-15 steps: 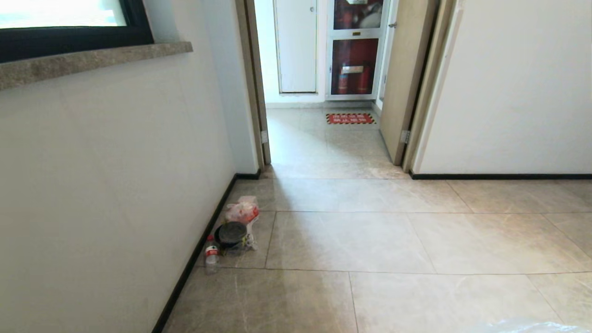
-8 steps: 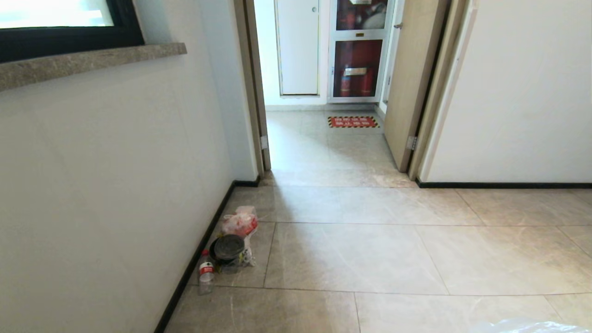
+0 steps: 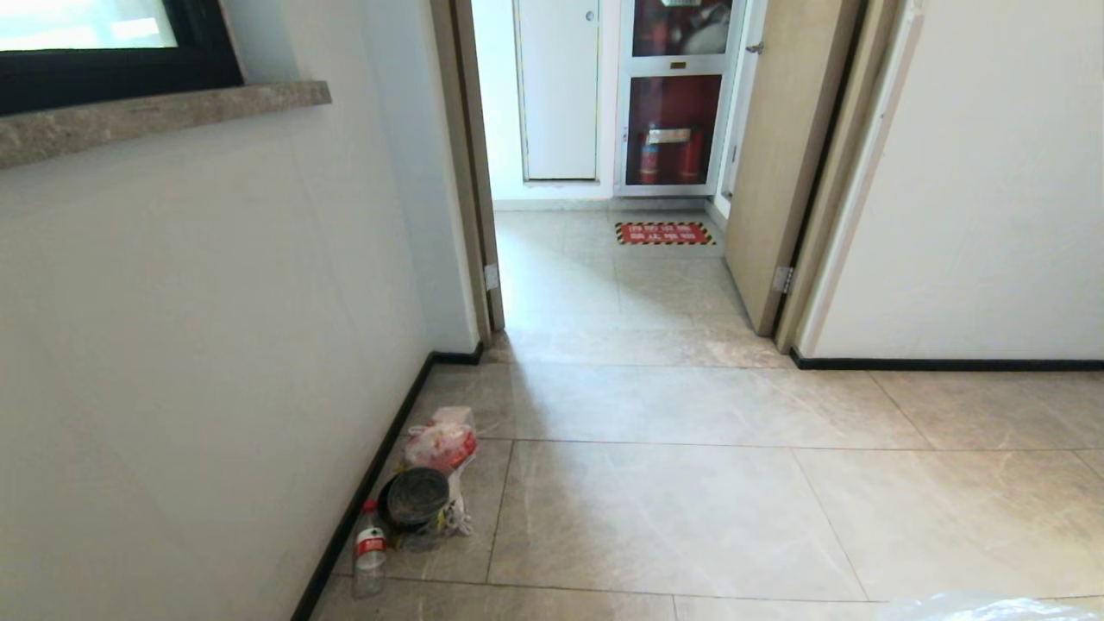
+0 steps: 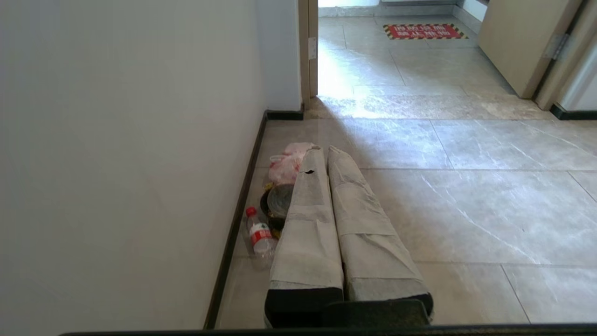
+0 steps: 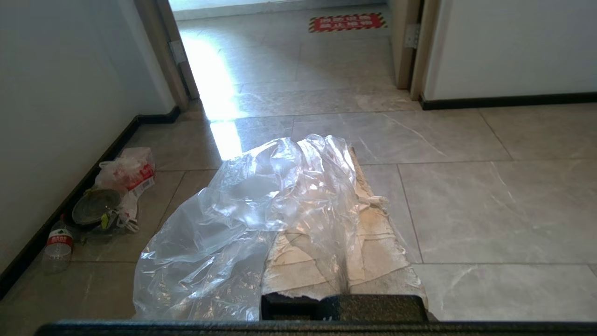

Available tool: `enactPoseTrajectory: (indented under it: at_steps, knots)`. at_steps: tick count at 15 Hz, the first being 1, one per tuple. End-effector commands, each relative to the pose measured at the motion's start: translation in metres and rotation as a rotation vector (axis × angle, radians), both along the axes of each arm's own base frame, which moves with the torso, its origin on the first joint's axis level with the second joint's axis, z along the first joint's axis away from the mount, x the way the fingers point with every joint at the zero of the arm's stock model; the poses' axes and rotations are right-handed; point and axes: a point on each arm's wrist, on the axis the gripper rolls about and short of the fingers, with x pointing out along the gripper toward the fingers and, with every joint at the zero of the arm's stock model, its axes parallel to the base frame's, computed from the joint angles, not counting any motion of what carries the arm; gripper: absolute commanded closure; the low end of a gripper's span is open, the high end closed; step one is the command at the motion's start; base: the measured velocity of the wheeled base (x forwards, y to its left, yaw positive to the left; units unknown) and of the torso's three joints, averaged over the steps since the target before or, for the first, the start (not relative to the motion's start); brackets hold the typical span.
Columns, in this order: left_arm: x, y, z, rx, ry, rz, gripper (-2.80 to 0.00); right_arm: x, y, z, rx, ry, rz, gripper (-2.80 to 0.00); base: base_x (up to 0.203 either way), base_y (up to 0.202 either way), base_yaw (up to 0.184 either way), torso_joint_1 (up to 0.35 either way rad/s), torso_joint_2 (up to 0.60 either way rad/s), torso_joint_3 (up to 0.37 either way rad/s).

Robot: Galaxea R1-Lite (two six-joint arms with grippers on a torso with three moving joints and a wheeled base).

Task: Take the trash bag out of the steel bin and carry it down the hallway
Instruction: Put the trash bag at the door

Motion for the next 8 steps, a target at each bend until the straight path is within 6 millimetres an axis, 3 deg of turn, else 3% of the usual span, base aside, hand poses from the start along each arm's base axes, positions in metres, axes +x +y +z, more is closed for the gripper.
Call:
enactPoseTrajectory:
  at_steps: [1, 2, 5, 8]
  knots:
    - [0.0003, 0.0000, -0.0008, 0.000, 0.003, 0.001, 0.00, 0.0001, 0.0000, -0.0004, 0.005, 0.001, 0.000, 0.00, 0.194, 0.000, 0.005, 0.004, 0.01, 0.004]
    - [0.0002, 0.0000, -0.0005, 0.001, 0.002, 0.001, 0.00, 0.0001, 0.0000, -0.0004, 0.007, 0.001, -0.003, 0.00, 0.144, 0.000, 0.001, 0.002, 0.00, 0.005]
    - [0.0003, 0.0000, -0.0008, 0.003, 0.003, 0.001, 0.00, 0.0001, 0.0000, -0.0004, 0.004, 0.001, -0.002, 0.00, 0.000, 0.000, 0.000, 0.000, 0.00, 0.000]
    - [0.0002, 0.0000, -0.0007, 0.003, 0.003, 0.000, 0.00, 0.0001, 0.0000, -0.0004, 0.005, 0.001, -0.002, 0.00, 0.004, -0.004, 0.143, 0.004, 0.00, 0.001]
